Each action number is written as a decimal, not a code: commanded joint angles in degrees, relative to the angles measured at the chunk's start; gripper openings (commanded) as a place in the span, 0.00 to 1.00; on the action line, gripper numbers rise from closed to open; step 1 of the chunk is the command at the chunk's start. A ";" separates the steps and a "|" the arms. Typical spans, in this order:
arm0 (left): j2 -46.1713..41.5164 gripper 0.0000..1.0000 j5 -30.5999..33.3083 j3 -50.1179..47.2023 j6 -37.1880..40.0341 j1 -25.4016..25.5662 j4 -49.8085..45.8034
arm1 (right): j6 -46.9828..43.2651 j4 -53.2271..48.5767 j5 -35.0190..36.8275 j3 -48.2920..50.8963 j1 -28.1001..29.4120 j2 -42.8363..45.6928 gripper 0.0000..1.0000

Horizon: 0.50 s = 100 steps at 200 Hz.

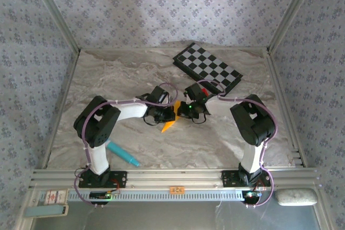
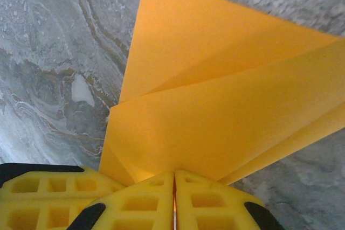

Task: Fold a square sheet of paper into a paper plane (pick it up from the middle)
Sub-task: Fold the wing for the fifth time at the center of the table.

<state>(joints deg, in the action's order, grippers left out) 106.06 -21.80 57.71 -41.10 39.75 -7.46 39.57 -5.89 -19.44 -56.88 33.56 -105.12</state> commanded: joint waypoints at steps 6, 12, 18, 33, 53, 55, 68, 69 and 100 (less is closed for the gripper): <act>1.04 0.00 3.08 -3.74 -1.05 0.30 -4.90 | -3.09 -2.27 4.92 -2.23 -2.83 -1.59 0.10; 0.99 0.00 3.15 -4.01 -1.19 0.27 -5.00 | -3.10 -2.21 5.26 -2.34 -3.47 -1.96 0.10; 0.85 0.00 3.24 -4.31 -1.30 0.26 -5.01 | -3.06 -2.03 5.62 -2.29 -3.86 -2.23 0.10; 0.68 0.00 3.43 -4.88 -1.56 0.26 -4.78 | -3.10 -1.57 6.47 -2.34 -5.04 -2.87 0.10; 0.98 0.00 3.35 -5.07 -1.72 0.37 -4.60 | -3.10 -1.66 8.29 -2.68 -6.12 -3.29 0.10; 0.99 0.00 3.35 -5.07 -1.79 0.39 -4.63 | -3.10 -1.67 8.50 -2.74 -6.25 -3.32 0.10; 0.91 0.00 3.26 -5.08 -1.78 0.39 -4.69 | -3.06 -2.23 9.85 -3.05 -6.52 -3.25 0.10; 0.90 0.00 3.26 -5.07 -1.79 0.40 -4.72 | -3.08 -2.30 9.99 -3.10 -6.59 -3.25 0.10; 0.73 0.00 3.35 -5.01 -1.71 0.42 -4.93 | -3.05 -2.55 13.58 -2.65 -7.41 -2.89 0.09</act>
<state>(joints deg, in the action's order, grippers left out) 105.43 -21.37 55.55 -42.74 39.86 -3.77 37.82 -6.33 -16.47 -59.20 29.06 -106.67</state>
